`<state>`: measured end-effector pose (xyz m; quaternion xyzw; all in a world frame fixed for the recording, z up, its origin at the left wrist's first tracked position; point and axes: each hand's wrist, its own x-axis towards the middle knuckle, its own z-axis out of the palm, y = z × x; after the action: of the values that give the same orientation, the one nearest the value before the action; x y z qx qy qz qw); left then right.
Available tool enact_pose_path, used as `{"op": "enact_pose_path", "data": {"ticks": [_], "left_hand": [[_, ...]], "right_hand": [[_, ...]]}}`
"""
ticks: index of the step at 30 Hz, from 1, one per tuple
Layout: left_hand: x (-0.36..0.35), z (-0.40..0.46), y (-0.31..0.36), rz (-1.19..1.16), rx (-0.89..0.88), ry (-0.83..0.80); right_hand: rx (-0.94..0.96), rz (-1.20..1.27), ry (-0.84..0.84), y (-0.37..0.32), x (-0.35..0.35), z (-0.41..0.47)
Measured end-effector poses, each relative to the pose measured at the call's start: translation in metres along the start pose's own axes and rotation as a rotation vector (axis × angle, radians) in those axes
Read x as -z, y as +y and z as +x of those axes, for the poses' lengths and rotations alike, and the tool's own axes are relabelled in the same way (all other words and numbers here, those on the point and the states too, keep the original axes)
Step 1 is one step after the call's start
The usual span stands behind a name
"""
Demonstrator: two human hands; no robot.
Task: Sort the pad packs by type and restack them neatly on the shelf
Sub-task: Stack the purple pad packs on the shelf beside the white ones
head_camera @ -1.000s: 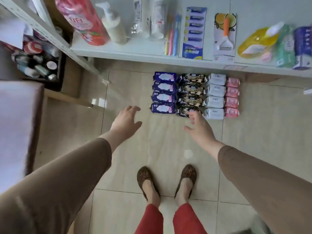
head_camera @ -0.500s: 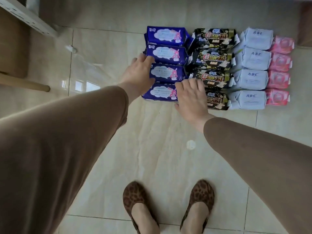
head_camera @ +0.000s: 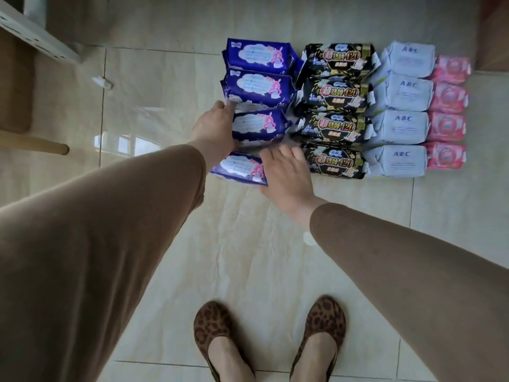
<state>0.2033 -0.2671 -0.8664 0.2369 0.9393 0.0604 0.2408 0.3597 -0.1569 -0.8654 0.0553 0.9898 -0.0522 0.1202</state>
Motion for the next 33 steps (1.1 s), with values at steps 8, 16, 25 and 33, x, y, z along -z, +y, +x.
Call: {"op": "enact_pose_path", "data": {"ticks": [8,16,25,33], "left_hand": [[0.154,-0.109,-0.012,-0.168,0.049,-0.094],[0.414,-0.229,0.029,-0.316,-0.049,0.017],[0.68,-0.303,0.089,-0.362,-0.273,0.288],[0.795,-0.261,0.175,-0.293,-0.415,0.438]], "right_hand": [[-0.322,1.06,-0.267,0.013,0.165,-0.074],[-0.242,1.263,-0.298,0.015,0.444,-0.125],[-0.128,1.338,-0.031,0.029,0.709,-0.159],[-0.076,1.407,0.219,0.085,0.81,-0.127]]}}
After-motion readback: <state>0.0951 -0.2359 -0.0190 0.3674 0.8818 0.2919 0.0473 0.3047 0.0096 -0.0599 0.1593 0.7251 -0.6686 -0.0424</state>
